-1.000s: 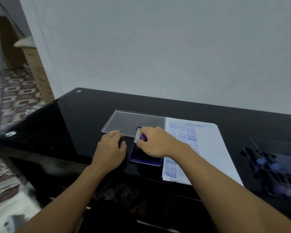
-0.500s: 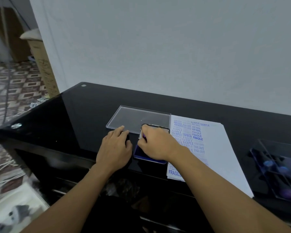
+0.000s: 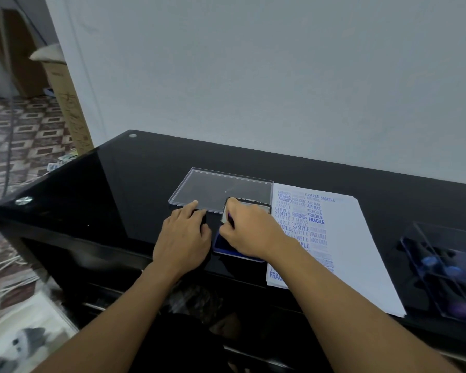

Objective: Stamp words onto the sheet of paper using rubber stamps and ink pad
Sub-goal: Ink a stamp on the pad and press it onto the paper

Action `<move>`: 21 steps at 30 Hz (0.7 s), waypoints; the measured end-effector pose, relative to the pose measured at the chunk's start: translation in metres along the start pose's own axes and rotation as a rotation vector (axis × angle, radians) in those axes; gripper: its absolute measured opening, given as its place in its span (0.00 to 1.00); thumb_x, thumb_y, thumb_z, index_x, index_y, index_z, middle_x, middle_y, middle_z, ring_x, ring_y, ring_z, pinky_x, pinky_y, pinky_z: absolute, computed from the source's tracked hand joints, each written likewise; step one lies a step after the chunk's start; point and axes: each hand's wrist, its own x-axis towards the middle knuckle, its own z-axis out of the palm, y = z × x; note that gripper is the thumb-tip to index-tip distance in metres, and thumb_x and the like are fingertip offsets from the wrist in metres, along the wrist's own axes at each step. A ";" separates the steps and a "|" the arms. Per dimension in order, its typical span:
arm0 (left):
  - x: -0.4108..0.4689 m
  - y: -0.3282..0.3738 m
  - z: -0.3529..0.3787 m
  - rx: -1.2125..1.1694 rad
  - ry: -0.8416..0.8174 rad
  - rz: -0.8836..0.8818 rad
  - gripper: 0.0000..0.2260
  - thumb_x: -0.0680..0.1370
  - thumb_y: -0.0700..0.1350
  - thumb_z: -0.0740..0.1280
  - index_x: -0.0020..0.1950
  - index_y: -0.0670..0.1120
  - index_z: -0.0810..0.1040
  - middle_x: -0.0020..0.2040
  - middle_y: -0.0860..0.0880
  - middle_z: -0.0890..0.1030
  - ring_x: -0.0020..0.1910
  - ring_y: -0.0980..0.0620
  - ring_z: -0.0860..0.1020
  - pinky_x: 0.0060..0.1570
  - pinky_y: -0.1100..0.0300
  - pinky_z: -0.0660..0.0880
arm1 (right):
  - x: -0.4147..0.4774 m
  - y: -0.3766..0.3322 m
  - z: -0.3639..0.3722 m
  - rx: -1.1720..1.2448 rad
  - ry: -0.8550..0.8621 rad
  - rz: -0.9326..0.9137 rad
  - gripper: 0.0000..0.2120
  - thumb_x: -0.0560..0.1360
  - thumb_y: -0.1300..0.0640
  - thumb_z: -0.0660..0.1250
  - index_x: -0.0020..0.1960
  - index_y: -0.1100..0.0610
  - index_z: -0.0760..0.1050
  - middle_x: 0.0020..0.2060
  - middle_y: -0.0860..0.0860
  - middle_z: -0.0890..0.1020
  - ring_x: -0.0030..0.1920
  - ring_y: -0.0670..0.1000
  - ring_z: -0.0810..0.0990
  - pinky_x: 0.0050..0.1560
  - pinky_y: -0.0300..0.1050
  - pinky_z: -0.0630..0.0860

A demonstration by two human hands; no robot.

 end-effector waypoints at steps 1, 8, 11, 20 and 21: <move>0.000 0.000 0.000 -0.001 0.001 -0.003 0.18 0.82 0.48 0.57 0.70 0.47 0.72 0.77 0.49 0.64 0.73 0.47 0.64 0.70 0.49 0.63 | -0.001 0.000 0.000 -0.001 0.003 -0.001 0.07 0.77 0.52 0.61 0.46 0.55 0.65 0.36 0.53 0.76 0.37 0.57 0.75 0.35 0.49 0.72; 0.001 -0.001 0.001 -0.006 -0.004 0.000 0.17 0.82 0.48 0.57 0.69 0.47 0.72 0.77 0.49 0.63 0.73 0.47 0.64 0.70 0.49 0.63 | -0.007 -0.001 0.003 -0.038 0.023 -0.034 0.06 0.78 0.54 0.59 0.47 0.55 0.63 0.35 0.53 0.75 0.36 0.56 0.73 0.32 0.47 0.66; 0.001 -0.001 0.002 -0.003 0.000 0.003 0.17 0.82 0.48 0.57 0.69 0.47 0.73 0.77 0.49 0.64 0.73 0.47 0.64 0.70 0.49 0.63 | -0.006 -0.001 0.004 -0.041 0.027 -0.032 0.07 0.78 0.54 0.59 0.46 0.55 0.63 0.33 0.53 0.74 0.34 0.56 0.73 0.30 0.47 0.64; 0.000 -0.002 0.002 -0.002 0.003 0.000 0.17 0.82 0.48 0.57 0.68 0.47 0.73 0.77 0.49 0.64 0.73 0.47 0.65 0.69 0.48 0.64 | -0.003 -0.001 0.001 -0.028 0.001 -0.004 0.07 0.78 0.53 0.59 0.47 0.56 0.64 0.36 0.54 0.76 0.37 0.58 0.75 0.34 0.49 0.71; 0.000 -0.002 0.002 -0.003 0.004 0.000 0.17 0.82 0.48 0.57 0.68 0.47 0.74 0.77 0.49 0.64 0.73 0.47 0.65 0.69 0.48 0.64 | -0.005 -0.002 0.002 -0.033 0.004 -0.010 0.07 0.78 0.53 0.59 0.47 0.55 0.64 0.36 0.54 0.76 0.37 0.58 0.75 0.34 0.49 0.71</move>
